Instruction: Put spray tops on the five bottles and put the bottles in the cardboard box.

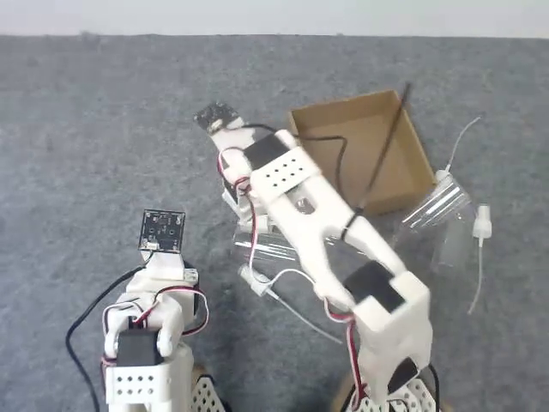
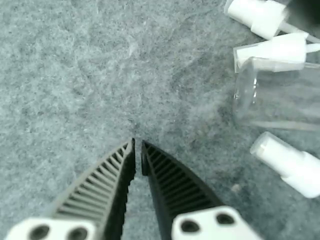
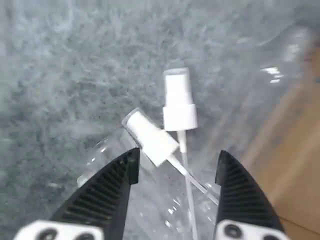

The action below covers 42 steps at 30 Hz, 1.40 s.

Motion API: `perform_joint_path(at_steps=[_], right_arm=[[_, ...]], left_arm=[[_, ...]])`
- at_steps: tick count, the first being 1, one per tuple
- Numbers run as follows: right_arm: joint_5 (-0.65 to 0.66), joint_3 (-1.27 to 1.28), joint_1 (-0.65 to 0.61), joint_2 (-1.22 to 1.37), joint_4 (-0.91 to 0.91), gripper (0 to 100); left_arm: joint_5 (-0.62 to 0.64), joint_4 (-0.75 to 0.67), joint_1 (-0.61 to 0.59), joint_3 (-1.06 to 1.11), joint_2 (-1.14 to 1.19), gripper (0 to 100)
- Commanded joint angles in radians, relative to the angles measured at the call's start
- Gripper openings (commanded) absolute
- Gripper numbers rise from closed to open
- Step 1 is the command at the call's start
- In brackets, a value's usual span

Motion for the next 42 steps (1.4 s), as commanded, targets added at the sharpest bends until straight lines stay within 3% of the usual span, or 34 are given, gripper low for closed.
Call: perform_joint_path(at_steps=[1, 10, 15, 20, 27, 34, 42], right_arm=[[-0.014, -0.060, 0.062, -0.208, 0.048, 21.0], [-0.003, -0.058, 0.262, -0.492, 0.232, 21.0], [0.104, -0.049, 0.495, -0.588, 0.334, 21.0], [0.172, 0.021, 0.785, -0.610, 0.323, 21.0], [0.285, 0.285, 1.092, -0.576, 0.048, 21.0], [0.338, 0.531, 1.129, -0.496, -0.219, 21.0], [0.334, 0.559, 1.199, -0.335, -0.404, 21.0]], left_arm=[[-0.006, 0.005, -0.006, -0.008, -0.018, 1], [-0.006, 0.005, -0.006, -0.008, -0.018, 1], [-0.006, 0.005, -0.006, -0.008, -0.018, 1], [-0.006, 0.005, -0.006, -0.008, -0.018, 1], [-0.006, 0.005, -0.006, -0.008, -0.018, 1], [-0.006, 0.005, -0.006, -0.008, -0.018, 1], [-0.006, 0.005, -0.006, -0.008, -0.018, 1]])
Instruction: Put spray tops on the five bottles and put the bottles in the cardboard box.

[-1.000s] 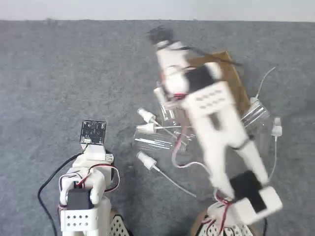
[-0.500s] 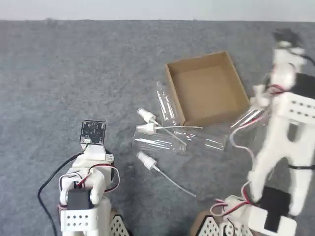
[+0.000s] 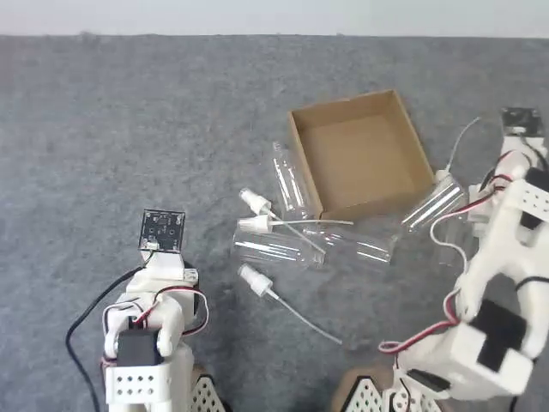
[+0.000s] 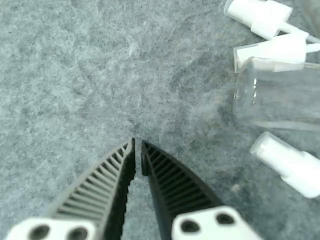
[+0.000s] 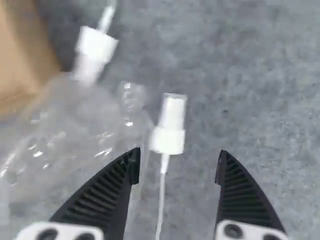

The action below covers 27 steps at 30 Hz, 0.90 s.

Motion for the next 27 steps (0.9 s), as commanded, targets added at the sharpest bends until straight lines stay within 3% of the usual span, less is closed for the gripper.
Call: perform_joint_path(at_steps=[1, 19, 27], right_arm=[[0.011, -0.011, 0.050, 0.059, -0.114, 21.0], [0.015, -0.009, 0.053, 0.294, -0.254, 20.7], [0.015, -0.041, 0.094, 0.314, -0.243, 2.1]], left_arm=[[-0.006, 0.005, -0.006, -0.008, -0.018, 1], [-0.006, 0.005, -0.006, -0.008, -0.018, 1], [-0.006, 0.005, -0.006, -0.008, -0.018, 1]])
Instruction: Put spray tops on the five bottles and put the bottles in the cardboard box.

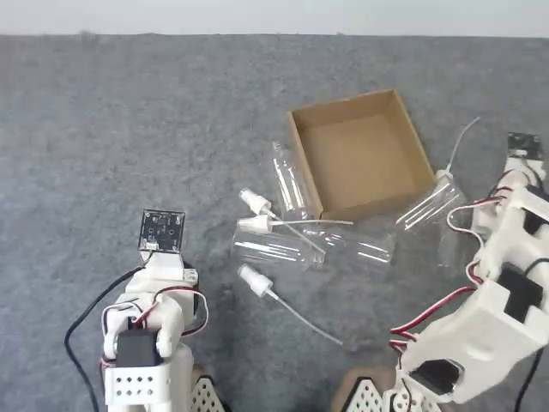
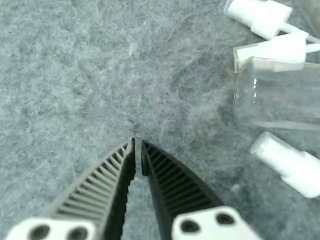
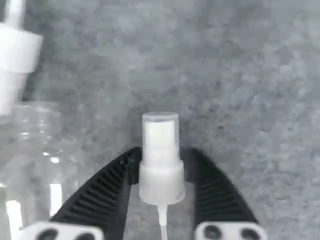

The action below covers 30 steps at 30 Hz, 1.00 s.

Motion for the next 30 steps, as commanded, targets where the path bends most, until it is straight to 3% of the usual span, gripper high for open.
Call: perform_joint_path(at_steps=[1, 9, 15, 22, 30], right_arm=[[0.014, -0.043, 0.035, -0.007, 0.012, 1.4], [0.008, -0.201, 0.048, -0.179, 0.309, 0.7], [0.003, -0.198, -0.104, -0.420, 0.489, 0.7], [-0.138, -0.166, -0.473, -0.680, 0.618, 0.9], [-0.267, -0.166, -0.972, -0.690, 0.547, 0.9]], left_arm=[[-0.006, 0.005, -0.006, -0.008, -0.018, 1], [-0.006, 0.005, -0.006, -0.008, -0.018, 1], [-0.006, 0.005, -0.006, -0.008, -0.018, 1], [-0.006, 0.005, -0.006, -0.008, -0.018, 1], [-0.006, 0.005, -0.006, -0.008, -0.018, 1]])
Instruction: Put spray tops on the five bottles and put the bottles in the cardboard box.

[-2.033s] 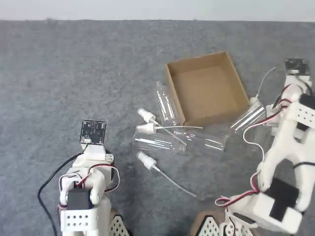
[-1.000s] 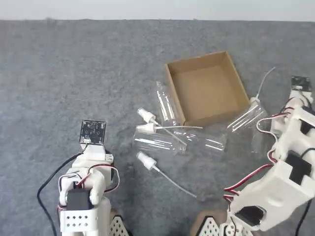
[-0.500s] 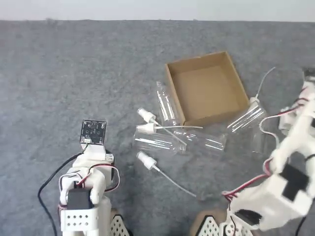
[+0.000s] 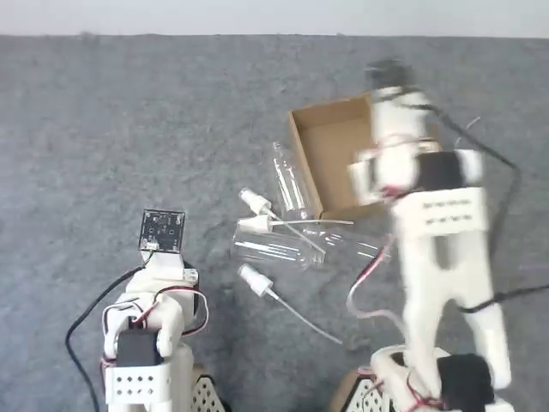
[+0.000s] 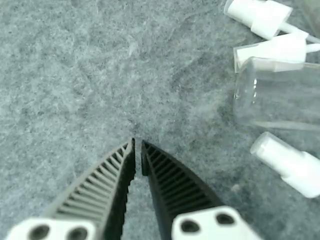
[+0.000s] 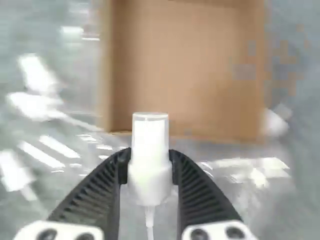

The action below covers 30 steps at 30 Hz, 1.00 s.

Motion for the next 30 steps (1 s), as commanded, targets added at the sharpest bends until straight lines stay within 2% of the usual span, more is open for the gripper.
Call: perform_joint_path(at_steps=[1, 5, 9, 16, 24, 30], right_arm=[[-0.046, -0.025, -0.252, -0.001, -0.084, 0.9], [-0.044, -0.032, -0.372, 0.143, -0.203, 0.9], [-0.044, -0.074, -0.437, 0.329, -0.302, 0.9], [-0.040, -0.229, -0.453, 0.598, -0.265, 1.4], [-0.040, -0.259, -0.493, 0.691, -0.249, 16.9], [-0.038, -0.295, -0.501, 0.688, -0.194, 24.0]], left_arm=[[-0.006, 0.005, -0.006, -0.008, -0.018, 1], [-0.006, 0.005, -0.006, -0.008, -0.018, 1], [-0.006, 0.005, -0.006, -0.008, -0.018, 1], [-0.006, 0.005, -0.006, -0.008, -0.018, 1], [-0.006, 0.005, -0.006, -0.008, -0.018, 1], [-0.006, 0.005, -0.006, -0.008, -0.018, 1]])
